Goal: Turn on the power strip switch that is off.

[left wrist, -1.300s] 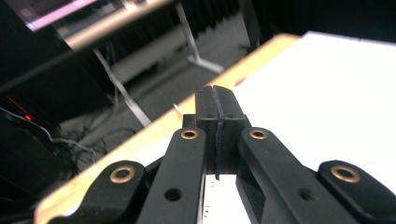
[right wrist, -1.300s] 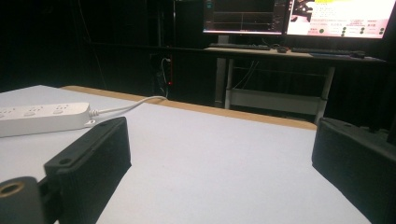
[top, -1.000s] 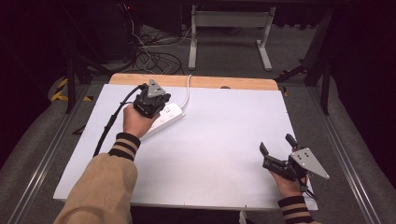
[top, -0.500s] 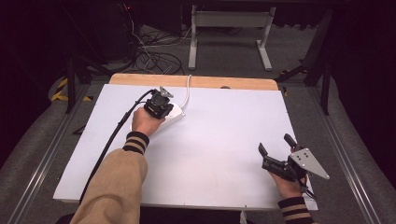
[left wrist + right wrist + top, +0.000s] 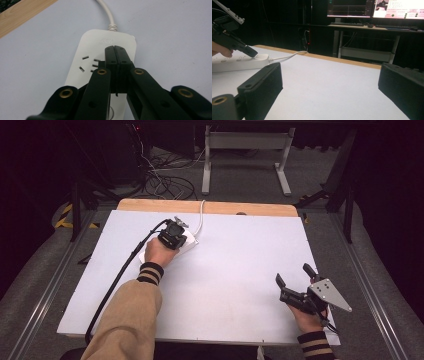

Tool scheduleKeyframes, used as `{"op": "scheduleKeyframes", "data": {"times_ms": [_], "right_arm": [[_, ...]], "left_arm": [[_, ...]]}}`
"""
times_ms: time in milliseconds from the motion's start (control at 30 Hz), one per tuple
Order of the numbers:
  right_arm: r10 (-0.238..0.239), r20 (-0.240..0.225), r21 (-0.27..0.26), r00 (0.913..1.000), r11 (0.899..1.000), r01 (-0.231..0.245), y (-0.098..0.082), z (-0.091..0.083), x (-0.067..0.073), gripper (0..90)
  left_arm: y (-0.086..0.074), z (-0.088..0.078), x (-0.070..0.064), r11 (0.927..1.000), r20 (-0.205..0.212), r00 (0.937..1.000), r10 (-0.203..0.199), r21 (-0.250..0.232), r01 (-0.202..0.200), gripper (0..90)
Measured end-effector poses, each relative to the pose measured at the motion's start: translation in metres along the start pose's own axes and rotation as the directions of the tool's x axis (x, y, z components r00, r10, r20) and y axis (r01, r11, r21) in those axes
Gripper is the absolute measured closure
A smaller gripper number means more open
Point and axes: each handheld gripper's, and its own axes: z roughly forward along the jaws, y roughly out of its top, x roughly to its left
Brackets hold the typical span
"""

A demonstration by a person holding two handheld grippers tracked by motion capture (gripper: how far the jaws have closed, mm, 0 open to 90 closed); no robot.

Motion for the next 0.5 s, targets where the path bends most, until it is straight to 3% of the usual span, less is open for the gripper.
{"op": "scheduleKeyframes", "data": {"times_ms": [200,500], "right_arm": [[0.001,0.006,-0.002,1.0000,1.000,-0.001,0.0004,-0.0023,0.0000,5.9],[-0.001,0.011,-0.004,0.9999,1.000,0.001,0.0008,-0.0036,-0.0007,5.9]], "left_arm": [[-0.0014,0.0015,-0.0019,1.0000,-0.009,0.9999,-0.005,-0.003,0.005,90.0],[-0.0044,0.0033,-0.0014,0.9986,-0.005,0.9989,-0.046,-0.026,0.046,90.0]]}}
